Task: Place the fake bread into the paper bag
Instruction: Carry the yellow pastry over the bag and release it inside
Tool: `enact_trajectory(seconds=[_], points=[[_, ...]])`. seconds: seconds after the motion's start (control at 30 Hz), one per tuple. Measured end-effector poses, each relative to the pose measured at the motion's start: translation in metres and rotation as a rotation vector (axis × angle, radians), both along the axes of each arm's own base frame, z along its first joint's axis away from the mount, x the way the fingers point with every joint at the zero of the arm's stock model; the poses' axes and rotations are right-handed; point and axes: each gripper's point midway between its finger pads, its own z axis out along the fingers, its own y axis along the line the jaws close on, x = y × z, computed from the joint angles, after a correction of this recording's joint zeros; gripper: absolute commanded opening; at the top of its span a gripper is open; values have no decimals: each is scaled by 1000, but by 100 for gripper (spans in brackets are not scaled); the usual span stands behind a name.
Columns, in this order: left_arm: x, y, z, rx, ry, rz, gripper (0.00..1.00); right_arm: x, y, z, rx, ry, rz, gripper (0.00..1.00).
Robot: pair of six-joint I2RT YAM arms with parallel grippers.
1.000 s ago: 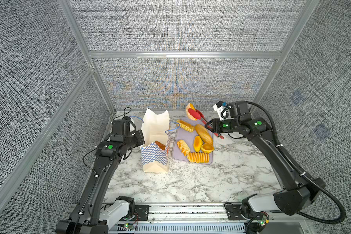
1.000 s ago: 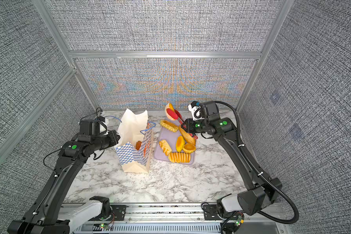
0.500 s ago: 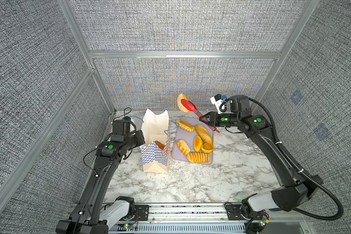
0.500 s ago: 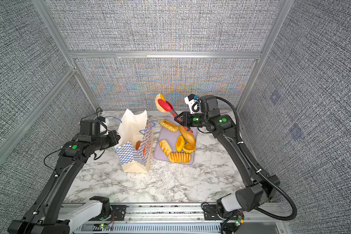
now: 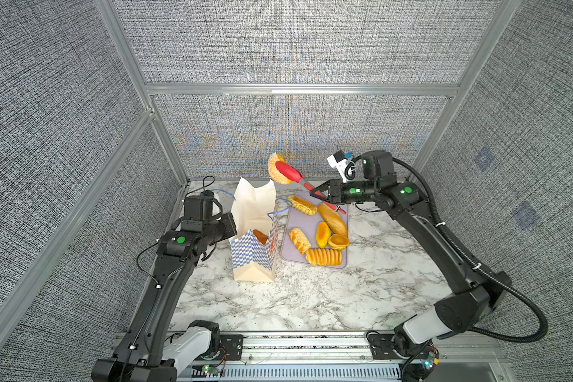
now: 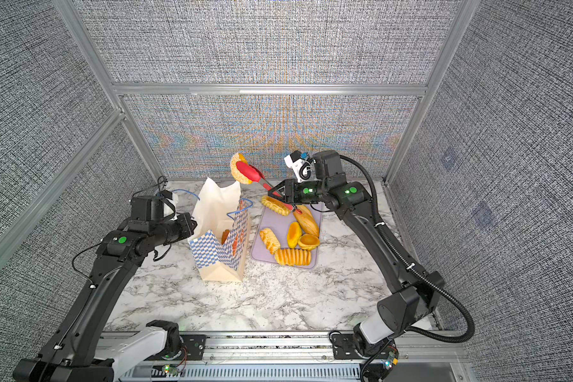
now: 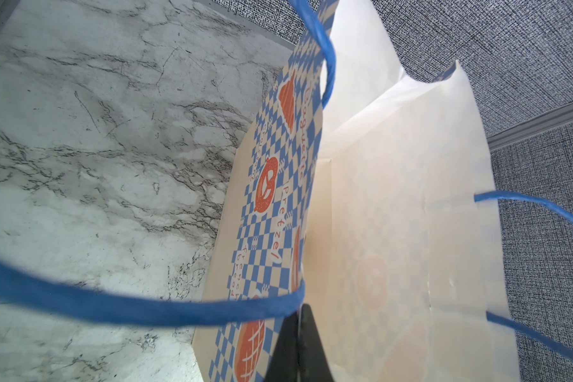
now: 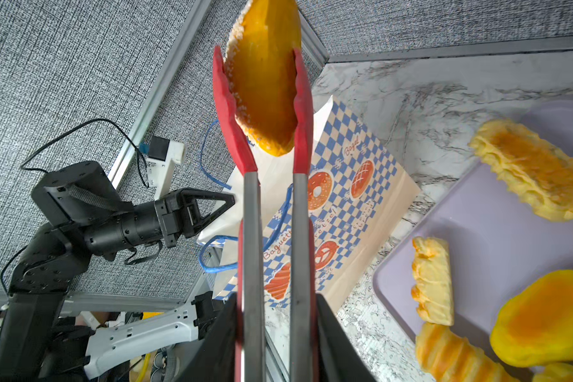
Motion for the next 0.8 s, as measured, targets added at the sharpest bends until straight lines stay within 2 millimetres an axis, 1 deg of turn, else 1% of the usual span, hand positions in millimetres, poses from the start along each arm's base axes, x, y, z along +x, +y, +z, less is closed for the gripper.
enact_trajectory(seconds=[0.23, 0.4, 0.63, 0.8], points=[[1, 0, -1, 0, 3, 0, 0, -6, 20, 2, -16, -8, 64, 37], [2, 0, -1, -1, -1, 0, 0, -10, 30, -4, -56, 4, 106, 38], [4, -1, 0, -2, -5, 0, 0, -18, 36, -18, -131, 19, 145, 42], [4, -1, 0, -2, -6, 0, 0, -20, 37, -25, -175, 23, 158, 44]])
